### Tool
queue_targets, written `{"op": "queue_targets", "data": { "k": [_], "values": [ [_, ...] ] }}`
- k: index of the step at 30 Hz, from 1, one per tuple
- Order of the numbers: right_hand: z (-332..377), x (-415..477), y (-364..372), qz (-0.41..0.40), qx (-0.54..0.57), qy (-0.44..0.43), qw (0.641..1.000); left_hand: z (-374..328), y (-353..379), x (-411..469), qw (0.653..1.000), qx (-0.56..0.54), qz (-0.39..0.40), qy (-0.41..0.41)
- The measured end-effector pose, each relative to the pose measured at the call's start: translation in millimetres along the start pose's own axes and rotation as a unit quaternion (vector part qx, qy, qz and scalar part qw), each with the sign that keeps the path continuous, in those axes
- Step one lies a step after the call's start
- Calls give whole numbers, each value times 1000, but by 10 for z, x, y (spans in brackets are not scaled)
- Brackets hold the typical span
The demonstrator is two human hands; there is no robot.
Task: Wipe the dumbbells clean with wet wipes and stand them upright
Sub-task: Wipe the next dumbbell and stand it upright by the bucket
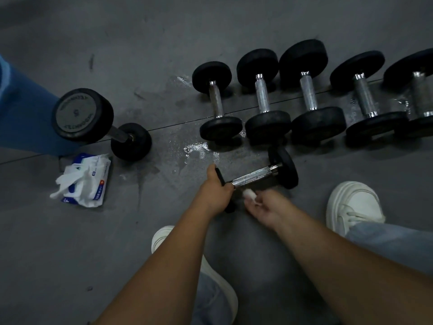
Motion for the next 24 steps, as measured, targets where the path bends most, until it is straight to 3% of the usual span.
{"op": "queue_targets", "data": {
  "k": [1, 3, 7, 11, 13, 16, 17, 19, 20, 24],
  "values": [
    [26, 85, -16, 6, 125, 22, 992, 12, 6, -4, 1000, 3, 1, 0],
    [93, 123, -24, 12, 233, 29, 972, 35, 4, 4, 1000, 4, -1, -5],
    [-68, 25, -103, 35, 255, 18, 966, 52, -8, 24, 1000, -10, 5, -9],
    [54, 105, -168, 8, 294, 8, 956, 159, -8, 16, 996, -84, -12, -21],
    [92, 55, -157, 17, 253, -4, 967, 217, 22, -14, 983, -170, -15, -67],
    [2, -93, -266, -21, -48, -48, 997, 195, 154, -112, 949, -289, -5, -126],
    [15, -145, -305, -47, -189, -92, 977, 173, 179, -139, 945, -303, -14, -124],
    [163, -273, -288, -77, -433, -206, 874, 77, 163, -208, 955, -281, -47, -84],
    [270, -365, -251, -83, -501, -259, 822, 40, 125, -217, 963, -254, -68, -51],
    [792, -800, -179, -115, -582, -421, 686, -384, -188, -359, 989, -74, -113, 60]
  ]
}}
Point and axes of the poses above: each hand's wrist, its own x-axis towards the middle knuckle, its own y-axis out of the palm, z = x × y, the point moved 6 cm from there along x, towards the middle knuckle, and after that the axes turned 11 degrees about -x, right-handed, at the moved point
